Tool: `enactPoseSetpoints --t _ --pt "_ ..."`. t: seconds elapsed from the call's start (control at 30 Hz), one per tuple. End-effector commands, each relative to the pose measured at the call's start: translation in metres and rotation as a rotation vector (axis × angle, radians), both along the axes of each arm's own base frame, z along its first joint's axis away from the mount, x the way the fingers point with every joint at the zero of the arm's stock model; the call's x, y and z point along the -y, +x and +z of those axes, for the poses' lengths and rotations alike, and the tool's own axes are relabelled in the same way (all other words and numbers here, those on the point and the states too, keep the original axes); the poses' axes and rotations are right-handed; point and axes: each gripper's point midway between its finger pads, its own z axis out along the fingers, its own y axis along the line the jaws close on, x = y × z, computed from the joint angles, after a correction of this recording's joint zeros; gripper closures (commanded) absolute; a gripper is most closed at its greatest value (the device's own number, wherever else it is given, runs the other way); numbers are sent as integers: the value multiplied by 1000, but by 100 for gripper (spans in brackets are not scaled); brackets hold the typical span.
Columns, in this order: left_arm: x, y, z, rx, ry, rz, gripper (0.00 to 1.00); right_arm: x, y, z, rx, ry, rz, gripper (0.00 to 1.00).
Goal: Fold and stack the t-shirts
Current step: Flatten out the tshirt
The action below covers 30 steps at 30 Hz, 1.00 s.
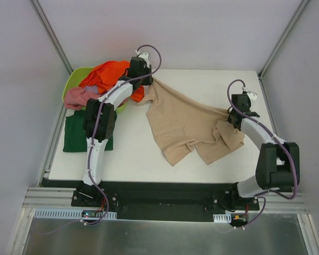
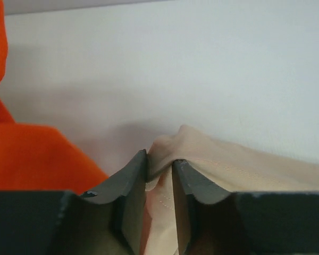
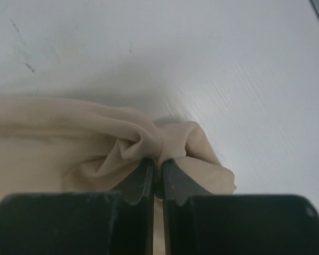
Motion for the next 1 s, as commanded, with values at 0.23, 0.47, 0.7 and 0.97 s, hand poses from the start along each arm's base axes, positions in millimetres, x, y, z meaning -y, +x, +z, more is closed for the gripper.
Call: enactPoseSetpoints --t 0.23,0.47,0.7,0.97 --pt "35 0 60 62 -130 -145 1 27 41 35 56 -45 -139 4" --pt "53 -98 128 71 -190 -193 1 30 -24 72 123 -32 -142 4" --pt "72 -252 69 -129 -189 -182 1 16 -96 49 210 79 -99 4" --pt "110 -397 -33 -508 -173 -301 1 20 -126 34 355 93 -113 4"
